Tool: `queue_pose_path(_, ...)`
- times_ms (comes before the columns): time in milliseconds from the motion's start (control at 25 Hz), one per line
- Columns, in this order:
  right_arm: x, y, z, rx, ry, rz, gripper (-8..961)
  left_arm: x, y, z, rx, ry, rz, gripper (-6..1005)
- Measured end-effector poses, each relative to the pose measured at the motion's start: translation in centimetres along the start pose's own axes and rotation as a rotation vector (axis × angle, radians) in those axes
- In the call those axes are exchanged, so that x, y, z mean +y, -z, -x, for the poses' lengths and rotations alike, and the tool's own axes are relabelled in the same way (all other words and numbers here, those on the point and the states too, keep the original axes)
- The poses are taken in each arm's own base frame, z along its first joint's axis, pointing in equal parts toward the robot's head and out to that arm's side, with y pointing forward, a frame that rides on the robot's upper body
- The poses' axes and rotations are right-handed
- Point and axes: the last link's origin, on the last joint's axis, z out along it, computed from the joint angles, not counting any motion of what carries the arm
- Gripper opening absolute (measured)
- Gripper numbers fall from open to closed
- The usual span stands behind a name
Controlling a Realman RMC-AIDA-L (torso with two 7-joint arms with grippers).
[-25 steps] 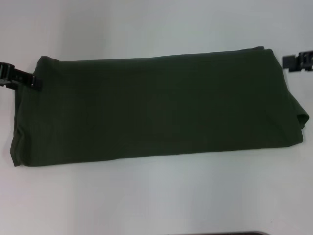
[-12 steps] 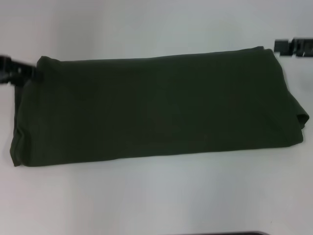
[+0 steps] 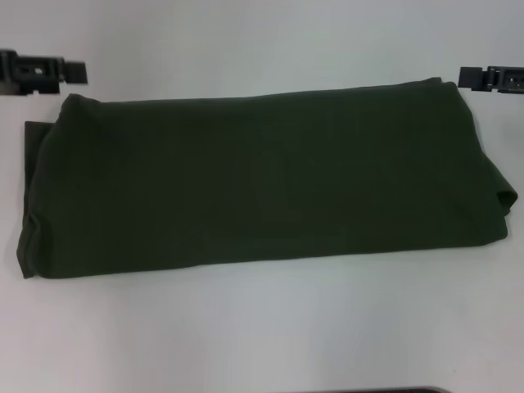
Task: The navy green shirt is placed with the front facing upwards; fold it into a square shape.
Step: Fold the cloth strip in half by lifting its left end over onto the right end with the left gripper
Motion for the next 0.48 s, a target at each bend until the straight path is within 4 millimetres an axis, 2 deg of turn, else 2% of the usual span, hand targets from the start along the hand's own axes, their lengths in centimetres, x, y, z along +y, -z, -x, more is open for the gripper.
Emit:
queue_pose_path(160,0.6,-1.1,0.0,0.026,0.035,0.009,806,-0.5,-0.2,0.3,-0.039,0.03,-0.02,738)
queue_pose_path(480,0.9,-2.5,0.1,0.029,0.076,0.002,802,-2.8,-0.4,1.7,-0.169,0.249,-0.14,735)
